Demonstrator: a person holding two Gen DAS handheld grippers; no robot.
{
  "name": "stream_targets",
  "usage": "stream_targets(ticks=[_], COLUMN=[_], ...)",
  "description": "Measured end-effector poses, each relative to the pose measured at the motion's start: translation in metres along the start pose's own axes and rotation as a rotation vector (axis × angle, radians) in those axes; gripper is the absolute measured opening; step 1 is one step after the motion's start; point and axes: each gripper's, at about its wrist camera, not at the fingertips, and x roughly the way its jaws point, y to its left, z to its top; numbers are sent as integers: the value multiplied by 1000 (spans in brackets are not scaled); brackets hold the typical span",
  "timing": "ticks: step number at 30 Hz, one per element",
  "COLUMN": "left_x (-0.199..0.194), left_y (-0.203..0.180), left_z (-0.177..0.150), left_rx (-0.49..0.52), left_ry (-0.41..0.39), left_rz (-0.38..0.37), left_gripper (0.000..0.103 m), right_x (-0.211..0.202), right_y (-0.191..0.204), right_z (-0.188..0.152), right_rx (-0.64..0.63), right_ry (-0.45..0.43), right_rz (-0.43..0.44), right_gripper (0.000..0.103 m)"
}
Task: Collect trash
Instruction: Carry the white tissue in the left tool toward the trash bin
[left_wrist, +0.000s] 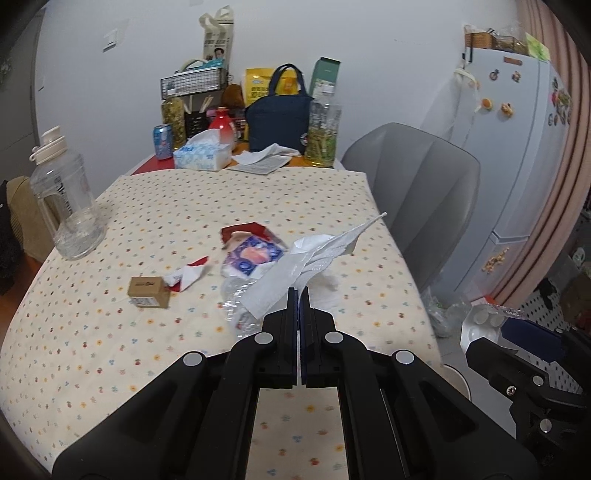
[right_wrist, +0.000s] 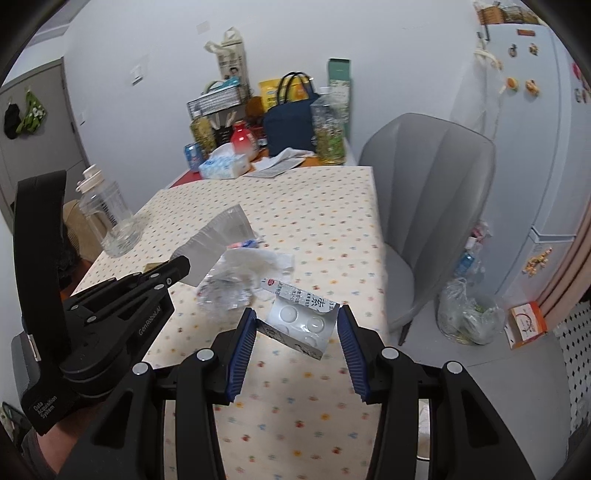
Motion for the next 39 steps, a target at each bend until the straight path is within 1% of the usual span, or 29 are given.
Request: stream_targets(ticks=[6, 11, 16, 24, 33, 39], left_x=[6, 16, 28, 55, 79, 90], left_y=[-42, -84, -126, -191, -246, -264], left_z=[3, 2, -3, -17, -38, -50], left_rx=[59, 116, 171, 255, 338, 369], left_ry=[2, 21, 47, 112, 175, 209], left_rz=[-63, -122, -174, -243, -285, -283], left_gripper=[2, 2, 2, 2, 2, 2], right_x=[-12, -21, -25, -25, -14, 3], right_y=[-39, -77, -120, -186, -253, -278], right_z=[-3, -10, -21, -43, -74, -93], right_rx=[62, 123, 196, 305, 422, 465], right_ry=[-15, -20, -15, 6, 51, 93], right_rz=[-67, -129, -187, -265, -321, -325], right_gripper=[45, 45, 45, 46, 46, 48])
